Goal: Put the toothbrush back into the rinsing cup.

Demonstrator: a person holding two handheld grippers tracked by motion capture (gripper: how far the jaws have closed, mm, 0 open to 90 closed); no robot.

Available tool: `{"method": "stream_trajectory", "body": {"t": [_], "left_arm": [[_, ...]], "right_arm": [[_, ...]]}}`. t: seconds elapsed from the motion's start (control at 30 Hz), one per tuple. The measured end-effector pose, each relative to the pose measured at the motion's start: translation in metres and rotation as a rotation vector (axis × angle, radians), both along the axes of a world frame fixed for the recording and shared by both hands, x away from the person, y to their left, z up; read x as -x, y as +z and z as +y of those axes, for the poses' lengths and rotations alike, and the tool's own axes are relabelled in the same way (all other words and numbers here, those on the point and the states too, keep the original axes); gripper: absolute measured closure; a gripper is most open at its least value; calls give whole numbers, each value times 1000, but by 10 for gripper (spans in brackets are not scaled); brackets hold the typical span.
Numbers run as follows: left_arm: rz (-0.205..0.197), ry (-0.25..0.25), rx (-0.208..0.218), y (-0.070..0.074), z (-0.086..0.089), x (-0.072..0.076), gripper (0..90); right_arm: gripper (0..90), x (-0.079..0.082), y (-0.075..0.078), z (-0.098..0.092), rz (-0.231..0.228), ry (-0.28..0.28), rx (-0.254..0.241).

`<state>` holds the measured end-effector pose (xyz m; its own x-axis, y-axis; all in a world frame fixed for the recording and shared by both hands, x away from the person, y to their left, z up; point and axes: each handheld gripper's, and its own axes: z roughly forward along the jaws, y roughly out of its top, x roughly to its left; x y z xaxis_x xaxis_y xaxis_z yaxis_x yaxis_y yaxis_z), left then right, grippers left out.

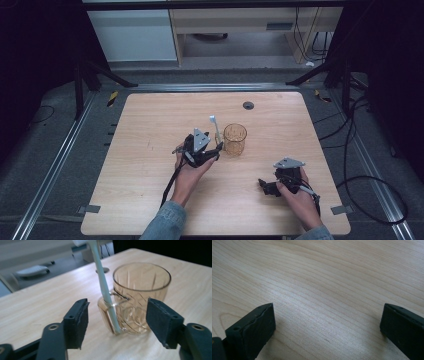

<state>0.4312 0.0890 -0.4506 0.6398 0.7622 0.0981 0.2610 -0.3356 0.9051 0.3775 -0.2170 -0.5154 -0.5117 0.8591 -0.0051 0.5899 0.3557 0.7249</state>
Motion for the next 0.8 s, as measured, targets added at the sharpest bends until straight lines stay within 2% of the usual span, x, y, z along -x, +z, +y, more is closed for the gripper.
{"method": "stream_trajectory", "body": {"t": [0.13,0.2,0.23,0.3,0.33,0.43,0.53,0.6,0.8], "left_arm": [[21,-23,-34,3,1,5,242],[43,-32,-37,5,2,7,202],[78,-43,-36,6,3,9,165],[93,-49,-47,7,5,11,137],[93,-49,-47,7,5,11,129],[133,-46,-80,8,7,14,119],[173,-16,-103,9,10,17,108],[184,-4,-101,10,13,18,106],[211,12,-142,11,25,22,89]], "right_arm": [[4,0,0,0,0,0,0],[4,0,0,0,0,0,0],[4,0,0,0,0,-1,0],[4,0,0,0,0,0,0],[4,0,0,0,0,0,0],[4,0,0,0,0,0,0],[4,0,0,0,0,0,0],[4,0,0,0,0,0,1],[4,0,0,0,-1,0,1]]}}
